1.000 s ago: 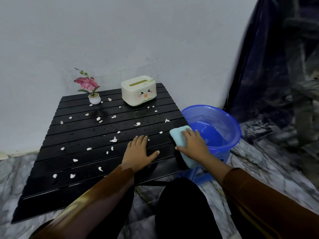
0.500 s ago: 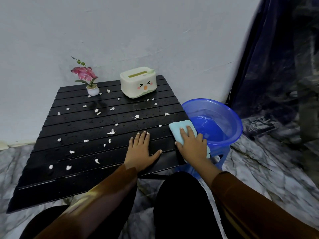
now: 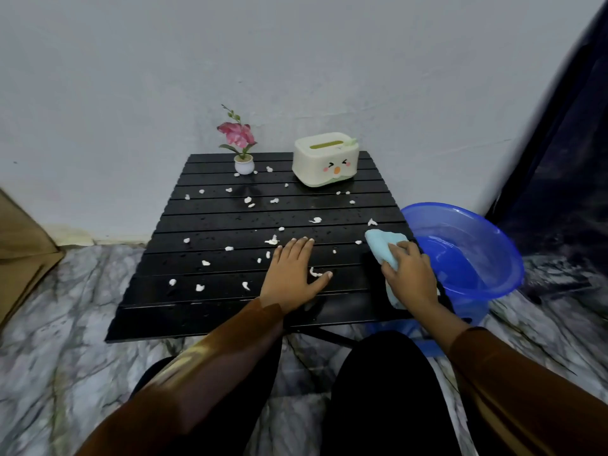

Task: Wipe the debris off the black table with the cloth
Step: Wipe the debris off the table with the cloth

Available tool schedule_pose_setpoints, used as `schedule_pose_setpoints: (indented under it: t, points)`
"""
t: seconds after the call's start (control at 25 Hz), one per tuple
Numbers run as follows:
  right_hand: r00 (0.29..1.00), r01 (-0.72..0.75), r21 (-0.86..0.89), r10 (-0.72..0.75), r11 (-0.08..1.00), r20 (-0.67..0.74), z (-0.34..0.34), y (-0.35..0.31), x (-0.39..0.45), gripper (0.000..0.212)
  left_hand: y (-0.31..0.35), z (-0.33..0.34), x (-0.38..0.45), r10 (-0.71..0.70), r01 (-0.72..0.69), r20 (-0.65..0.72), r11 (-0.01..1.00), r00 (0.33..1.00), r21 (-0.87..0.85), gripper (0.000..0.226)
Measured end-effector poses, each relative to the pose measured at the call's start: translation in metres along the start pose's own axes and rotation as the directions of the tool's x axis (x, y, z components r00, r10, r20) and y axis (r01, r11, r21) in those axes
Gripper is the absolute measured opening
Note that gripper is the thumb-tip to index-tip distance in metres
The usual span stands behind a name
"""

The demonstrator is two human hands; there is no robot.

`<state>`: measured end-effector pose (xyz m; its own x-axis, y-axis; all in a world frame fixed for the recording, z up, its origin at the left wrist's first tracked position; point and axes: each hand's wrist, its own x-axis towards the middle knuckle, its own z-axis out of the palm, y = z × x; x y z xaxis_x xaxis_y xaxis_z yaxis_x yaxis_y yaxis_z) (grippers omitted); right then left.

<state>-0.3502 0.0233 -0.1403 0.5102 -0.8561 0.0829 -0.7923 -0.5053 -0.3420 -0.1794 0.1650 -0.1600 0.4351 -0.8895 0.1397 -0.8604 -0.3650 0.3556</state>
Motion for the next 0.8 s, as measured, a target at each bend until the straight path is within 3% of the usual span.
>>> schedule_pose_setpoints:
  t: [0.24, 0.48, 0.64, 0.8]
  points:
    - [0.967, 0.254, 0.135, -0.256, 0.958, -0.002, 0.011, -0.124, -0.015, 0.046, -0.089, -0.065, -0.061, -0.169, 0.186, -0.190, 0.979, 0.967, 0.078, 0.083]
    - [0.910, 0.393, 0.212, -0.411, 0.895, 0.048, 0.033, -0.213, -0.041, 0.047, -0.157, -0.096, -0.116, -0.396, 0.421, -0.218, 0.903, 0.892, 0.084, 0.089]
    - [0.849, 0.478, 0.252, -0.516, 0.841, 0.110, 0.060, -0.276, -0.073, 0.047, -0.203, -0.098, -0.158, -0.519, 0.537, -0.186, 0.841, 0.835, 0.068, 0.065]
    - [0.813, 0.522, 0.206, -0.556, 0.828, 0.175, 0.089, -0.315, -0.097, 0.047, -0.221, -0.088, -0.175, -0.557, 0.567, -0.127, 0.822, 0.820, 0.056, 0.061]
